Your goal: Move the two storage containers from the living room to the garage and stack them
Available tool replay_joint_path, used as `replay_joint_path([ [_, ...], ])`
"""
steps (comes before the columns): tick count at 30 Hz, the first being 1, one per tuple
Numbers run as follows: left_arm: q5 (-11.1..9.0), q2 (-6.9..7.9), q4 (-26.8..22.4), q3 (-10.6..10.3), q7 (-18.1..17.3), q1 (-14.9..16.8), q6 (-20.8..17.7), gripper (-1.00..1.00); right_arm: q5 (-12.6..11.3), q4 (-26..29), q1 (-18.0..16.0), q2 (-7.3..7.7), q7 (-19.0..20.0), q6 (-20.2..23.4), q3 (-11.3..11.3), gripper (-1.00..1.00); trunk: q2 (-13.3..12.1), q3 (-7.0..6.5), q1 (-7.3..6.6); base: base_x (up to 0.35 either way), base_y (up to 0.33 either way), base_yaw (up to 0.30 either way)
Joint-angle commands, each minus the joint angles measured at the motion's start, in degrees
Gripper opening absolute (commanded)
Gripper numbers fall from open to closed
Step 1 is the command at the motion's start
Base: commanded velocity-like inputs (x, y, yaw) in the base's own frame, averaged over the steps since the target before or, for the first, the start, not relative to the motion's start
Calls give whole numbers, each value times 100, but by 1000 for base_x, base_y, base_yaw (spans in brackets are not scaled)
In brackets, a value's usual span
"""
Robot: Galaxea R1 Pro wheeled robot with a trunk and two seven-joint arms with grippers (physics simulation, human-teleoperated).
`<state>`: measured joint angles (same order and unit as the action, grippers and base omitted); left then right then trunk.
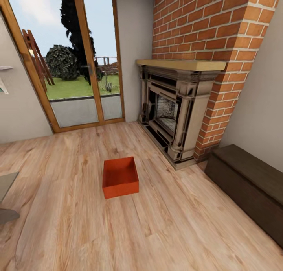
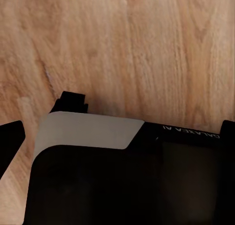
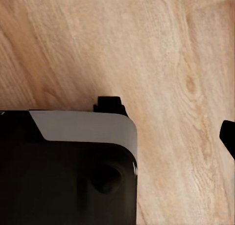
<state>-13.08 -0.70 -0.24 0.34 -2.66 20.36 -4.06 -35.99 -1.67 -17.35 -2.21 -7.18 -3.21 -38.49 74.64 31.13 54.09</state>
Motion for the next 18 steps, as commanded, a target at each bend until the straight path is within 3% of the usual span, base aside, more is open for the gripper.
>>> replay_joint_path([
  [1, -46, 0, -3, 1, -15, 3, -26, 100, -49, -18, -5, -3, -2, -31, -44, 100, 2, 5, 3, 322, 0, 265],
  [18, -46, 9, -3, 1, -15, 6, -25, 100, -49, -18, -5, -7, -2, -30, -44, 100, 2, 5, 3, 322, 0, 267],
])
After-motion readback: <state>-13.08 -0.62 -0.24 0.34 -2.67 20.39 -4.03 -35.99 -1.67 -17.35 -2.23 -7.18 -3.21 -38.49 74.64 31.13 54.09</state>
